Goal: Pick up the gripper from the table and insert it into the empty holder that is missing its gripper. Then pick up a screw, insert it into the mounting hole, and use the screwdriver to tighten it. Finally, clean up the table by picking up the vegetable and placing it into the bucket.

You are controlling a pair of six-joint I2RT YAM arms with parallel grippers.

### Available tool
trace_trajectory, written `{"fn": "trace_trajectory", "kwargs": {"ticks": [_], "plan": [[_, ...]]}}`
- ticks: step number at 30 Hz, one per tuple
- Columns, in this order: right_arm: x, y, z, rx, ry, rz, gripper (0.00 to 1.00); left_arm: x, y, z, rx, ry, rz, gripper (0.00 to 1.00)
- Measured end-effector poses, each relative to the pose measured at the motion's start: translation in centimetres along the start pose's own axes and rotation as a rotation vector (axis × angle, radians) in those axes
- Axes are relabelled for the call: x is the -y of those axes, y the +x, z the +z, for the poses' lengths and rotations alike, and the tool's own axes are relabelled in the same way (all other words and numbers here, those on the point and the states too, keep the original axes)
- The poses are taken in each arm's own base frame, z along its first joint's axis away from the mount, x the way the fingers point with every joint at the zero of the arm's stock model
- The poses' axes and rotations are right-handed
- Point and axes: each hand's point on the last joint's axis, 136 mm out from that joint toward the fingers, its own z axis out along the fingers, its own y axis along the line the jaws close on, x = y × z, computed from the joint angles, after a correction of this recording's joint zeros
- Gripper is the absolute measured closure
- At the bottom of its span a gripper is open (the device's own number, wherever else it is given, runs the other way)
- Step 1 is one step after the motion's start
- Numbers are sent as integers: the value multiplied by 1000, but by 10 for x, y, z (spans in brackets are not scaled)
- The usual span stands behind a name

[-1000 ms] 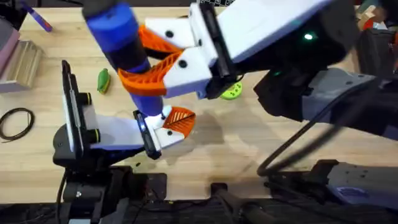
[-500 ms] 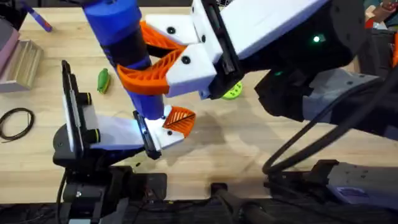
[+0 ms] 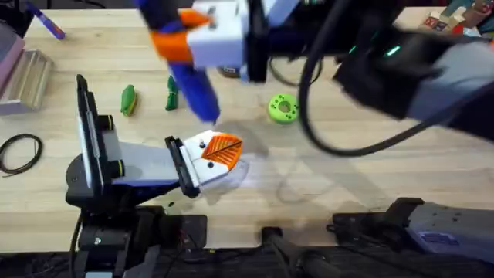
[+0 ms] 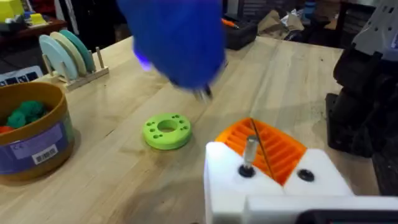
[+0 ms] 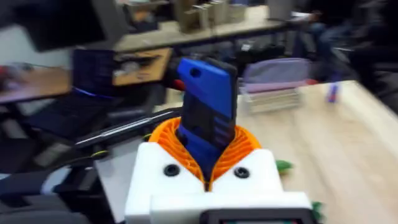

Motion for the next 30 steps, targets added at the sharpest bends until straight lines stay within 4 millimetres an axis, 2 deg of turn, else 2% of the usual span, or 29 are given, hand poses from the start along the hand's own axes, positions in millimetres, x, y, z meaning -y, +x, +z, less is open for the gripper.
{"fn": "trace_trajectory", "kwargs": {"ticks": [3, 7, 9, 12, 18, 23, 30], "plan": [[12, -21, -17, -26, 75, -47, 982, 0, 0, 0, 0, 0, -1, 996], [30, -42, -56, -106, 239, -77, 982, 0, 0, 0, 0, 0, 0, 996], [40, -41, -79, -169, 346, -93, 982, 0, 0, 0, 0, 0, 0, 996], [56, -28, -114, -296, 511, -121, 982, 0, 0, 0, 0, 0, -1, 996], [88, 33, -193, -685, 774, -160, 982, 0, 0, 0, 0, 0, 0, 996], [99, 97, -251, -1076, 755, -168, 982, 0, 0, 0, 0, 0, 0, 996], [135, 168, -296, -1352, 679, -60, 982, 0, 0, 0, 0, 0, 0, 996]]}}
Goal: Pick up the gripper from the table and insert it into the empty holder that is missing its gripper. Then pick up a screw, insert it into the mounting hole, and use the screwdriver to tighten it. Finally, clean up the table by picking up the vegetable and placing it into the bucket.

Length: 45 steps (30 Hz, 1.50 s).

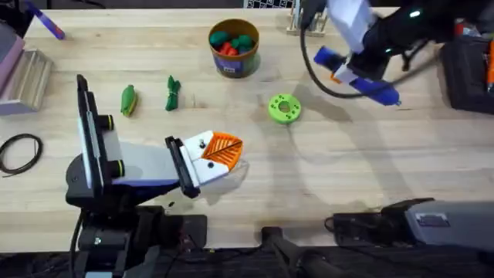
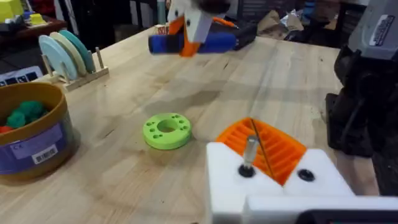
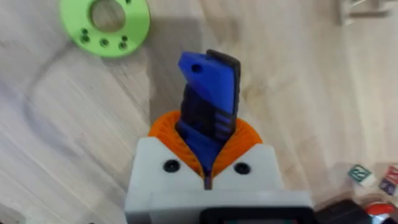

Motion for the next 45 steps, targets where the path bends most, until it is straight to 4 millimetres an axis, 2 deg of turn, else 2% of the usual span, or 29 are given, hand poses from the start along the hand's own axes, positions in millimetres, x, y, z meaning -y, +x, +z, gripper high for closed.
{"fn": "trace_trajectory", "kwargs": {"ticks": [8, 11, 15, 16, 22, 24, 29, 33, 35, 38, 39, 41, 45], "plan": [[9, 40, 91, -202, -105, 19, 982, 0, 0, 0, 0, -1, 0, 996], [7, 50, 108, -248, -125, 14, 982, 0, 0, 0, 0, -1, 0, 996], [5, 55, 114, -274, -136, 11, 978, 0, 0, 0, 0, -1, 0, 996], [5, 55, 114, -276, -134, 13, 919, 0, 0, 0, 0, -1, 0, 996], [11, 55, 113, -282, -115, 8, 80, 0, 0, 0, 0, -1, 0, 996], [13, 55, 112, -284, -107, 11, 17, 0, 0, 0, 0, -1, 0, 996], [13, 54, 110, -286, -96, 61, 12, 0, 0, 0, 0, -1, 0, 996], [19, 50, 99, -265, -61, 103, 10, 0, 0, 0, 0, -1, 0, 992], [23, 45, 88, -241, -31, 123, 10, 0, 0, 0, 0, -1, 3, 698], [28, 32, 67, -170, 3, 160, 11, 0, 0, 0, 0, -1, 3, 204], [28, 27, 60, -141, 9, 170, 11, 0, 0, 0, 0, -1, 1, 71], [28, 15, 45, -75, 18, 190, 10, 0, 0, 0, 0, -1, 0, 19], [24, -7, 17, 55, 21, 232, 10, 0, 0, 0, 0, -2, 0, 13]]}}
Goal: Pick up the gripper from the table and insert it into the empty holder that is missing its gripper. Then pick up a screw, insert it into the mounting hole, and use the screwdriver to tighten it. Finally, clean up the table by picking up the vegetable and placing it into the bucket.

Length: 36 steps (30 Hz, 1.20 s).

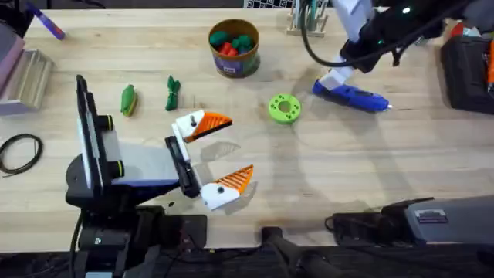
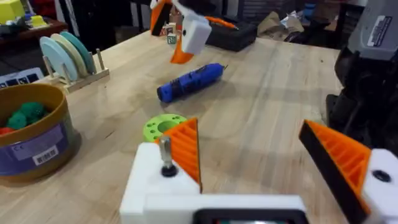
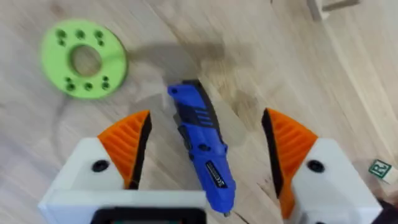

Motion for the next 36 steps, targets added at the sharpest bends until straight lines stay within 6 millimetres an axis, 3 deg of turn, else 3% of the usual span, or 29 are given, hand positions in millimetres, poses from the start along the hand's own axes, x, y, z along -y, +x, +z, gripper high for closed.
{"fn": "trace_trajectory", "kwargs": {"ticks": [6, 10, 16, 23, 29, 36], "plan": [[-2, -20, -32, 135, 8, 108, 10, -3, -3, 0, 10, -14, 22, 15], [0, -27, -41, 177, 14, 176, 10, -7, -18, -1, 54, -41, 43, 15], [1, -32, -43, 200, 12, 218, 10, -12, -35, -3, 85, -78, -22, 15], [6, -37, -44, 226, 24, 261, 10, -23, -62, -17, -19, -255, -108, 15], [6, -37, -44, 226, 22, 276, 11, -46, -81, -35, -190, -447, -118, 15], [6, -37, -44, 227, 22, 284, 10, -78, -120, -56, -346, -628, -125, 15]]}}
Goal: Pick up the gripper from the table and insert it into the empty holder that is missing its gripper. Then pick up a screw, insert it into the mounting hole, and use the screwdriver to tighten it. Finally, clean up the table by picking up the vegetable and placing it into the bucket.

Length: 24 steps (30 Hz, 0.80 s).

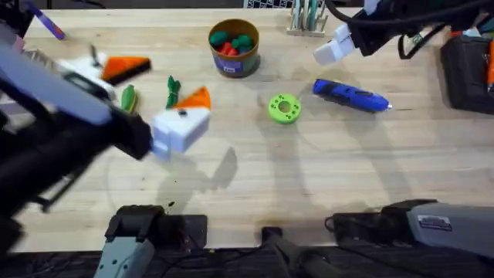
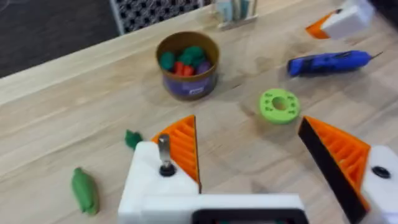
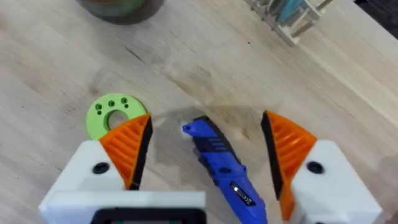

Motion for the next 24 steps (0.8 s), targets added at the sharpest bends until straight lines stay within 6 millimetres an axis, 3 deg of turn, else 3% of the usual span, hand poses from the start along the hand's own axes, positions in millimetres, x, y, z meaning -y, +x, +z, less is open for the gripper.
{"fn": "trace_trajectory", "kwargs": {"ticks": [8, 14, 19, 24], "plan": [[0, 0, 0, 0, 0, 0, 11, -25, -24, -5, -123, -98, -26, 15], [0, 0, 0, 0, 0, 0, 10, -32, -23, -5, -132, -135, -52, 15], [0, 0, 0, 0, 0, 0, 10, -63, -2, -8, -228, -324, -177, 14], [0, 0, 0, 0, 0, 0, 10, -80, 27, 8, -394, -383, -274, 14]]}}
